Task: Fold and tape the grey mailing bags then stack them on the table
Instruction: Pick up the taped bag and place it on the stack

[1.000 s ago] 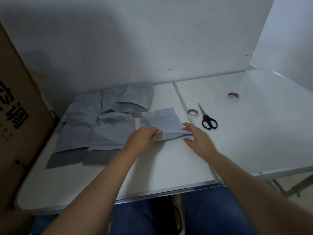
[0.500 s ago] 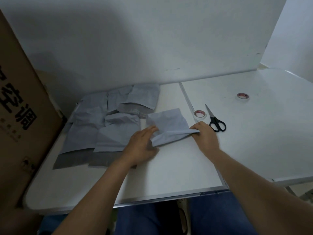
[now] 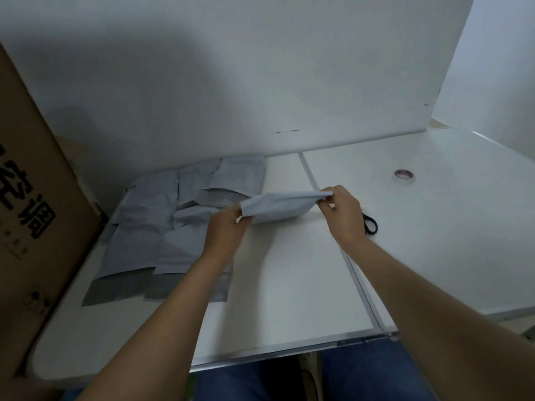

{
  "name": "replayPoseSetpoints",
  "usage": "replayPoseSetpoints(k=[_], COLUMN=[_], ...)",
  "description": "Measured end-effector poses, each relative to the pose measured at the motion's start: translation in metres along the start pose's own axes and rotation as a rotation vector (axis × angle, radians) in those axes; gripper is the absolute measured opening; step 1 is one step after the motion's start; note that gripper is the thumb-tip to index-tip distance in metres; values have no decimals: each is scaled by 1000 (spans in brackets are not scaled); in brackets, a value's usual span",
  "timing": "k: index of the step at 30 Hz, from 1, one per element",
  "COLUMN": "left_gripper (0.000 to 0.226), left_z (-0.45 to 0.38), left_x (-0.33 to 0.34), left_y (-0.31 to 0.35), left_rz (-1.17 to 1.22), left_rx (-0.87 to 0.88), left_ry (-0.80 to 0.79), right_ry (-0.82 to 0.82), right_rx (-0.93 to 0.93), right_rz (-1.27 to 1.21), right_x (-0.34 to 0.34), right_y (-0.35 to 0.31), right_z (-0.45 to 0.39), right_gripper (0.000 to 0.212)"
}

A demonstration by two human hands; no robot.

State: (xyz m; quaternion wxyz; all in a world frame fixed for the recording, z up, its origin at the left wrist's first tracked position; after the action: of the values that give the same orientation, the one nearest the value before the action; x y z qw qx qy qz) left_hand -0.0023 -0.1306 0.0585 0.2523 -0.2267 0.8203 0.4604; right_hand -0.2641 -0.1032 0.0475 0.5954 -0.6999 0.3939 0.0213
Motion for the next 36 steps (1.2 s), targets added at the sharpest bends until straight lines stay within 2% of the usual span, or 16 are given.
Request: replayPoseSetpoints(k=[3, 6, 9, 13, 21, 25, 29, 33, 36], left_gripper=[18, 20, 22, 21, 24, 25, 30, 28, 18], left_z=[-27, -55, -84, -124, -249, -300, -299, -267, -231], left_x=[-12, -13, 1, 31, 105, 154, 217, 247, 268], left_y=[21, 36, 40, 59, 99, 84, 63, 53, 58], left_rz=[46, 102, 190, 172, -8, -16, -52, -81, -151], left_rx=[34, 41, 1, 6, 137, 125, 158, 252, 396], left_ry=[3, -61, -135, -158, -122, -93, -196, -289, -485], right_ry=[28, -16, -34, 9, 193, 183, 191, 179, 88], right_rx=[36, 128, 239, 334, 334, 338, 373, 355, 236], right_rz=[-56, -178, -312, -478, -411, -366, -255, -52, 182], right_x=[-13, -23, -29, -34, -68, -67, -65, -72, -75], right_y=[-14, -18, -11, 11, 54, 89, 140, 166, 175], right_z=[-18, -38, -57, -89, -218, -278, -295, -280, -257], right_gripper=[8, 9, 12, 11, 10, 11, 13, 15, 19])
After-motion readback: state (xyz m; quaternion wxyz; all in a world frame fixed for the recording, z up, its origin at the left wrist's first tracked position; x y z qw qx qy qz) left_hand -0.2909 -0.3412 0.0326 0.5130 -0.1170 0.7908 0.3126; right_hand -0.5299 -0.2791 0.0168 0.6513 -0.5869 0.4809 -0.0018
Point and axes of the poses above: each hand's wrist, its own z-axis away from the middle knuckle, its own x-axis out of the palm, y = z × x, the point moved 10 cm from there along -z, towards the middle knuckle, and after that the axes turned 11 degrees about x, right-handed, at the moved point
